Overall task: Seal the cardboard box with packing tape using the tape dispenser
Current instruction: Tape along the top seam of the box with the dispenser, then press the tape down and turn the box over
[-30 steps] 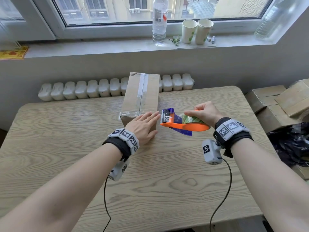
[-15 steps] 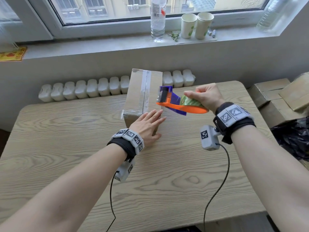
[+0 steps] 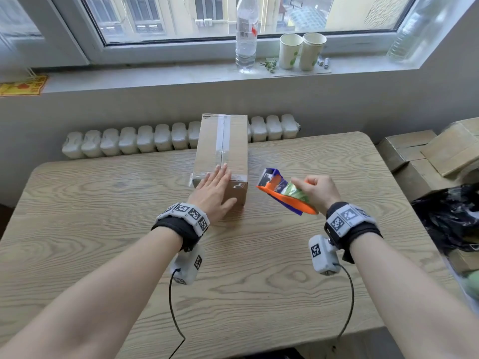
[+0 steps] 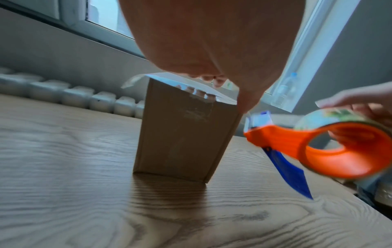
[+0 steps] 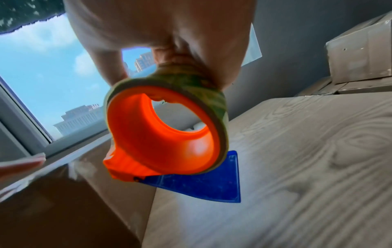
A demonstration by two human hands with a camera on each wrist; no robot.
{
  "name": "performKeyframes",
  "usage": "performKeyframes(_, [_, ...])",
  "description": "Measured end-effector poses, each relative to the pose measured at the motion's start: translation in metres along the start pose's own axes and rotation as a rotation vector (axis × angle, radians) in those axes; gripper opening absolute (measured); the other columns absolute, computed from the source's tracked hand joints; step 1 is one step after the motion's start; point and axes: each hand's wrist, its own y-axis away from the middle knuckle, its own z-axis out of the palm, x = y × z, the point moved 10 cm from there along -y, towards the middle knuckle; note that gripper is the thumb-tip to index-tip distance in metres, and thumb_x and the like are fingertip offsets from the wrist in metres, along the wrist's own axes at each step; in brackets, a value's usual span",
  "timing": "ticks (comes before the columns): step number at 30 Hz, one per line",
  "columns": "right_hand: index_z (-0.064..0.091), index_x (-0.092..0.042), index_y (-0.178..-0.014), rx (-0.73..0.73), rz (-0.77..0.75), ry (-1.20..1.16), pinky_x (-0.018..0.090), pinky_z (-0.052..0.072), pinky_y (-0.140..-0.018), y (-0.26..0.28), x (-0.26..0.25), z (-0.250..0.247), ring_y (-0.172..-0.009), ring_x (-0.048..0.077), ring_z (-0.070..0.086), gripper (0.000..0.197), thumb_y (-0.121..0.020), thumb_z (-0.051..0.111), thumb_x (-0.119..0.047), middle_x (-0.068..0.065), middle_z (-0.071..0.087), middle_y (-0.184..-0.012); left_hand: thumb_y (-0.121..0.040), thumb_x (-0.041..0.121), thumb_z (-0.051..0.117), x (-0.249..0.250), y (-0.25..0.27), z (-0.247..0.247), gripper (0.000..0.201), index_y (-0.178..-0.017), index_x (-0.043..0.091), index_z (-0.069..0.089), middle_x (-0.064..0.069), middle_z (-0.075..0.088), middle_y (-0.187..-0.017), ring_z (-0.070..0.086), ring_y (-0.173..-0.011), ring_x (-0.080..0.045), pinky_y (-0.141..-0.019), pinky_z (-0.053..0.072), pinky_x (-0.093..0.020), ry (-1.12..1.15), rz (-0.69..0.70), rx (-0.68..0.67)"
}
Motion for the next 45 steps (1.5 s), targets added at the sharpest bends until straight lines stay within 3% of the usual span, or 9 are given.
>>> performKeyframes(7, [0.046,-0.016,-0.051,-0.095,0.051,0.206,0.029,0.033,-0.063,0.029,0.03,0.056,-0.068,0.023,0.047,0.038,-0.084,0.061,-0.027,0.006,0.047,-0.057,-0.095,0.037,0.04,-0.055,0.021,-0.003,0.071,-0.149,0.013,0.0,-0.006,-0.018,-0.158,-0.014,-0.146,-0.018,-0.121,-0.003,-0.039,0.093,-0.21,0.074])
performKeyframes(16, [0.054,-0.025,-0.075,-0.176,-0.056,0.384,0.034,0.041,-0.076,0.069,0.034,0.106,-0.087,0.031,0.06,0.019,-0.088,0.053,-0.038,0.011,0.067,-0.085,-0.095,0.028,0.044,-0.06,0.031,0.012,0.076,-0.148,0.006,-0.007,-0.01,-0.016,-0.158,-0.012,-0.147,-0.018,-0.119,0.001,-0.03,0.335,-0.212,0.047])
performKeyframes(21, [0.043,-0.025,-0.061,-0.306,-0.06,0.535,0.03,0.034,-0.068,0.079,0.049,0.134,-0.073,0.025,0.052,0.034,-0.085,0.055,-0.044,0.001,0.052,-0.068,-0.096,0.02,0.042,-0.054,0.035,0.013,0.073,-0.147,0.005,-0.008,-0.009,-0.016,-0.158,-0.013,-0.146,-0.016,-0.114,-0.001,-0.022,0.443,-0.215,0.063])
performKeyframes(29, [0.064,-0.014,-0.091,-0.517,0.022,0.732,0.033,0.046,-0.075,0.081,0.077,0.17,-0.096,0.028,0.06,0.029,-0.079,0.063,-0.041,0.007,0.066,-0.094,-0.096,0.016,0.043,-0.058,0.034,0.01,0.071,-0.148,0.006,-0.004,-0.007,-0.003,-0.16,-0.002,-0.147,-0.015,-0.117,0.001,-0.024,0.611,-0.284,0.084])
performKeyframes(33, [0.064,-0.012,-0.094,-0.474,-0.003,0.685,0.034,0.046,-0.08,0.08,0.064,0.164,-0.096,0.03,0.061,0.031,-0.082,0.058,-0.04,0.01,0.067,-0.098,-0.096,0.016,0.044,-0.065,0.036,0.015,0.071,-0.149,0.009,-0.002,-0.004,0.002,-0.16,0.005,-0.147,-0.015,-0.117,0.006,-0.026,0.749,-0.34,0.076])
performKeyframes(36, [0.064,-0.011,-0.106,-0.214,-0.127,0.537,0.034,0.045,-0.089,0.065,0.022,0.129,-0.104,0.031,0.059,0.025,-0.087,0.053,-0.024,0.012,0.066,-0.109,-0.095,0.011,0.041,-0.068,0.036,0.012,0.06,-0.147,0.009,0.011,-0.003,0.019,-0.155,0.015,-0.144,-0.017,-0.115,0.011,-0.026,0.817,-0.354,0.084])
performKeyframes(39, [0.053,-0.008,-0.125,-0.071,-0.217,0.278,0.031,0.041,-0.098,0.052,-0.019,0.103,-0.117,0.026,0.054,0.041,-0.085,0.046,-0.001,0.011,0.058,-0.126,-0.094,0.0,0.038,-0.068,0.034,0.004,0.039,-0.128,0.017,0.029,0.008,0.042,-0.119,0.032,-0.119,-0.013,-0.099,0.021,-0.02,0.907,-0.361,0.128])
performKeyframes(42, [0.027,-0.014,-0.146,-0.141,-0.15,0.097,0.031,0.036,-0.108,0.038,-0.034,0.107,-0.13,0.026,0.045,0.07,-0.081,0.039,0.008,0.011,0.042,-0.146,-0.095,-0.002,0.035,-0.072,0.032,0.007,0.053,-0.144,0.001,0.016,-0.009,0.028,-0.151,0.022,-0.142,-0.018,-0.111,0.016,-0.023,0.962,-0.396,0.12])
performKeyframes(45, [0.011,-0.019,-0.149,-0.251,-0.09,-0.002,0.034,0.035,-0.11,0.028,-0.034,0.128,-0.132,0.028,0.042,0.083,-0.075,0.034,0.011,0.011,0.033,-0.151,-0.091,0.015,0.041,-0.08,0.026,0.02,0.065,-0.148,0.008,0.01,-0.006,0.025,-0.154,0.021,-0.144,-0.018,-0.121,0.012,-0.038,0.968,-0.389,0.103])
